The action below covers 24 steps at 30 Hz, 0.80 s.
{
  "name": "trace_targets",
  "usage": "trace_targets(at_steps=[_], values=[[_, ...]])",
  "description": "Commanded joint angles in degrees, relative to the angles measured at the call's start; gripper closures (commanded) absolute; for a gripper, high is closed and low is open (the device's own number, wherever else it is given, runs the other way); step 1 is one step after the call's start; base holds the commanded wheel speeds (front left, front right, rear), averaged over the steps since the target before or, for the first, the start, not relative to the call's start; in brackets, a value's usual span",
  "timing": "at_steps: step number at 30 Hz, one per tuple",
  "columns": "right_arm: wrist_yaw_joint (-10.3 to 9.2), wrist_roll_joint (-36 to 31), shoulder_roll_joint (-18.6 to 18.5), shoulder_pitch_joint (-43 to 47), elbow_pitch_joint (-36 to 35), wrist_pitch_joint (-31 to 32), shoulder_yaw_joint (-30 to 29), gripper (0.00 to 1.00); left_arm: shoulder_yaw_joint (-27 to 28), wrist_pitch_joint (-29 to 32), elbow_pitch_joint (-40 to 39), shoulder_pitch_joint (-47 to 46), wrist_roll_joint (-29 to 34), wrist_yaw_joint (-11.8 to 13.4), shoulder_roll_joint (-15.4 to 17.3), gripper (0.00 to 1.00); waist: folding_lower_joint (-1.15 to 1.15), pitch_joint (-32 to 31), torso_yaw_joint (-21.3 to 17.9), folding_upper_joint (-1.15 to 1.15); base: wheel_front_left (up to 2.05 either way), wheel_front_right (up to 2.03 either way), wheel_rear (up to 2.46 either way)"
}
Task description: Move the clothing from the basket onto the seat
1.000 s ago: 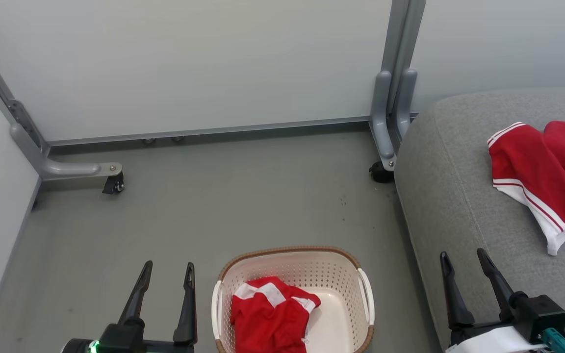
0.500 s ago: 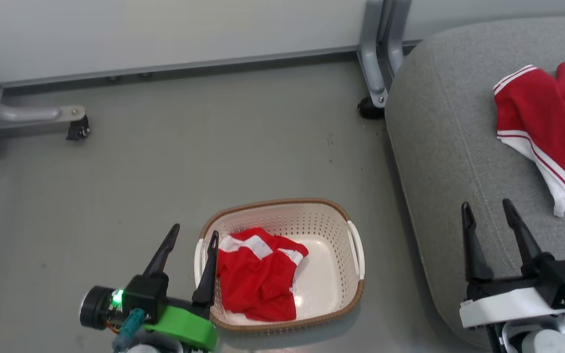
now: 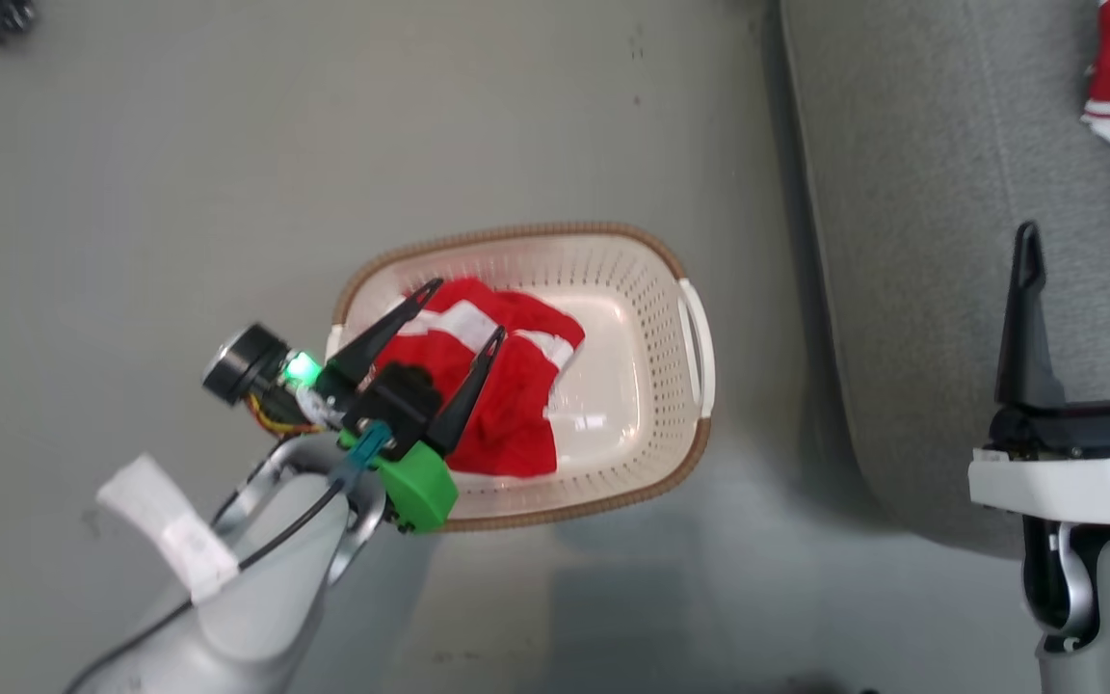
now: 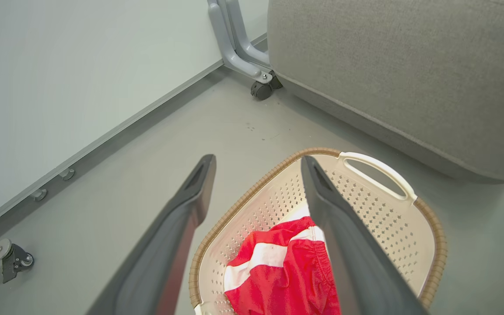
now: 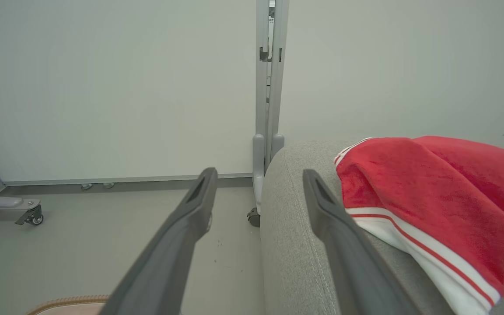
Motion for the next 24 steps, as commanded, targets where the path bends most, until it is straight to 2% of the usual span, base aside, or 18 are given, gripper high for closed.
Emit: trace_targets(at_steps=[1,6,14,18,24], values=[[-0.06,-1.0,-0.1,-1.7,-1.0,-0.2,-0.2,0.0,-3.5,0.2,2.4,-4.7,0.7,-0.1,1.4,0.0,-0.01,11.8,-0.9,0.0,0.0,0.0,0.0],[-0.06,-2.5,-0.1,-4.3,-3.3,-0.2,-0.4,0.0,-16.3,1.4,11.7,-16.2,-0.2,-0.1,2.2,0.0,-0.01,16.8,-1.0,0.0,0.0,0.0,0.0],[-0.06,-1.7,-0.1,-6.8,-4.7,-0.2,0.5,0.0,-33.7,5.1,24.4,-29.5,-3.3,-0.1,0.6,0.0,-0.01,22.2,-2.7,0.0,0.0,0.0,0.0],[-0.06,-0.9,-0.1,-7.9,-4.6,-0.2,2.1,0.0,-37.9,7.2,29.7,-33.7,-4.3,-0.1,0.4,0.0,-0.01,24.6,-4.5,0.0,0.0,0.0,0.0],[-0.06,2.8,-0.1,-8.9,-4.3,-0.2,2.5,0.0,-39.7,7.8,34.8,-36.6,-6.1,-0.1,0.2,0.0,-0.01,27.8,-6.3,0.0,0.0,0.0,0.0]])
